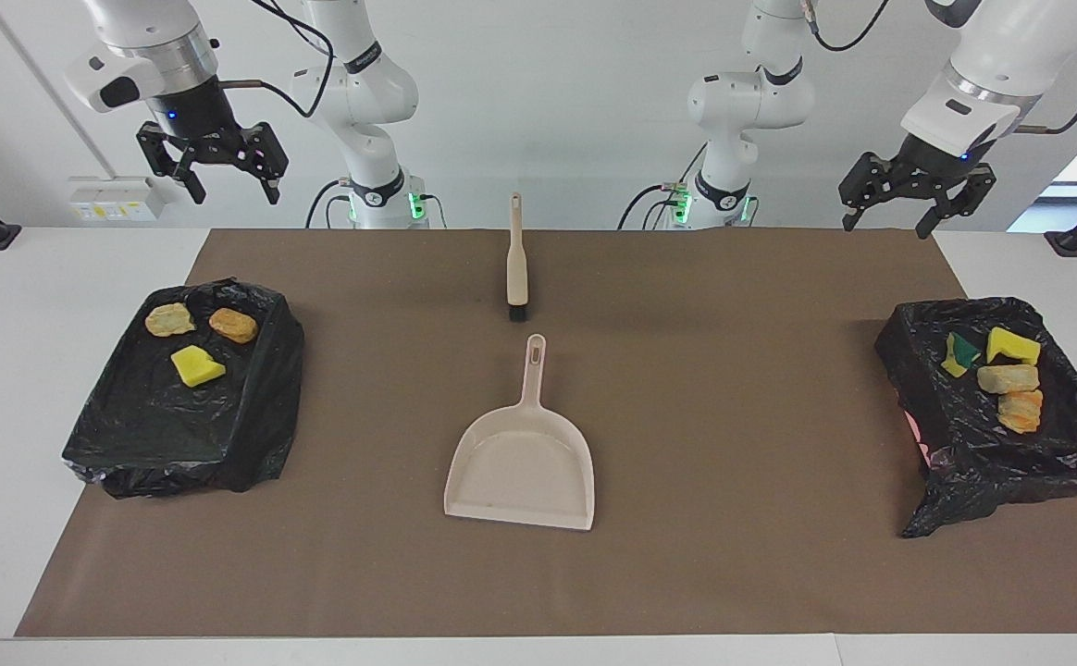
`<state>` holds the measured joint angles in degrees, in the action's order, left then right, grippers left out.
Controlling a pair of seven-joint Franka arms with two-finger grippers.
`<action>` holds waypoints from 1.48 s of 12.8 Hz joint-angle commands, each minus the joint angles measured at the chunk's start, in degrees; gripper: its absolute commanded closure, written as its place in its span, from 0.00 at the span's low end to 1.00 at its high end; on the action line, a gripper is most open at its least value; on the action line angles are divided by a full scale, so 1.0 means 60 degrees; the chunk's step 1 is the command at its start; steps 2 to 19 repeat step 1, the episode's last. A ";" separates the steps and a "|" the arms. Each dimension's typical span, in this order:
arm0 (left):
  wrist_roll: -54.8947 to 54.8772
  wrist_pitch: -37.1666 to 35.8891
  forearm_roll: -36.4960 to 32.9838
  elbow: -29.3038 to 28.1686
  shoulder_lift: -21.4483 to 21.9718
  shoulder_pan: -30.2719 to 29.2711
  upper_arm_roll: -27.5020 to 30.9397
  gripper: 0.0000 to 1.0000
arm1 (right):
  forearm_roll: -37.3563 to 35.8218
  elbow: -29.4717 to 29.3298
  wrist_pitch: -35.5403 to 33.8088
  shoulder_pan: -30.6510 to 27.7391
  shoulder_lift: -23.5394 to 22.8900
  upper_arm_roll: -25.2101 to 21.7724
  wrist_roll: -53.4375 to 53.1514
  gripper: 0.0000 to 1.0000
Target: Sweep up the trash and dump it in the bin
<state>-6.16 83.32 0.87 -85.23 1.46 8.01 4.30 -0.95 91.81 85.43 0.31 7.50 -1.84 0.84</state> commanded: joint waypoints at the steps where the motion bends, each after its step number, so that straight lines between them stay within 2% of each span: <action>1: -0.0130 0.0001 0.0118 -0.0429 0.0298 0.0115 0.0207 0.00 | 0.0041 0.0094 0.0073 -0.0110 0.0097 0.0058 0.0007 0.00; 19: -0.0130 0.0001 0.0118 -0.0429 0.0298 0.0115 0.0207 0.00 | 0.0041 0.0094 0.0073 -0.0110 0.0097 0.0058 0.0007 0.00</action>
